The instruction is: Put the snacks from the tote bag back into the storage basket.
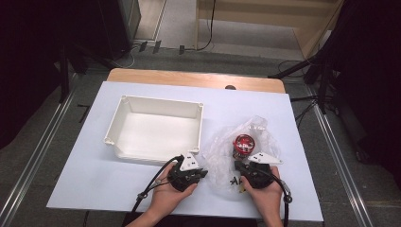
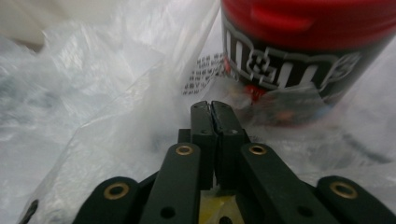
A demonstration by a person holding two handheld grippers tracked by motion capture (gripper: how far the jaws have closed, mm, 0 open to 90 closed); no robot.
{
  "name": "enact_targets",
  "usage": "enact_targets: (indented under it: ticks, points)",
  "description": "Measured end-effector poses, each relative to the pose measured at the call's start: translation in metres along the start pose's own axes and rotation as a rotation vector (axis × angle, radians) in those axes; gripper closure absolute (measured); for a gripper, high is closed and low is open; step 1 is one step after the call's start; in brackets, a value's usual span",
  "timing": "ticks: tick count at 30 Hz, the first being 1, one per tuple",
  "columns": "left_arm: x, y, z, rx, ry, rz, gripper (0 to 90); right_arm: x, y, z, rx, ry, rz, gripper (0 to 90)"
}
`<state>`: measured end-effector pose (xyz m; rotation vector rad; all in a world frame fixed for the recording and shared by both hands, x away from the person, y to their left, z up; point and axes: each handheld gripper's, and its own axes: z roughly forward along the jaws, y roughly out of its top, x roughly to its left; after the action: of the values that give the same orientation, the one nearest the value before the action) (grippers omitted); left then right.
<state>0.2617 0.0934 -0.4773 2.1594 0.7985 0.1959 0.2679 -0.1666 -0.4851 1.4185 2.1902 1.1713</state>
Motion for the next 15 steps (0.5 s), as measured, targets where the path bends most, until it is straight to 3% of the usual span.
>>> enact_targets:
  ticks: [1,2,6,8,12,15]
  points:
    - [0.0,0.0,0.0,0.0,0.0,0.0,87.9,0.0,0.0,0.0,0.0,0.0,0.0,88.6]
    - [0.0,0.0,0.0,0.001,0.0,0.001,87.8,0.004,0.004,-0.011,-0.076,-0.014,-0.011,88.1]
    - [0.0,0.0,0.0,0.001,-0.003,0.0,87.8,0.015,0.019,-0.023,-0.198,-0.014,-0.053,88.4]
    - [0.0,0.0,0.001,0.004,-0.003,0.003,87.8,0.017,0.023,-0.02,-0.196,-0.014,-0.058,88.2]
    - [0.0,0.0,0.0,0.006,0.002,0.003,87.8,0.022,0.023,0.014,-0.089,-0.046,-0.049,89.5]
    - [0.0,0.0,0.0,-0.004,0.0,0.001,87.8,0.026,0.017,0.03,-0.01,-0.081,-0.082,90.0]
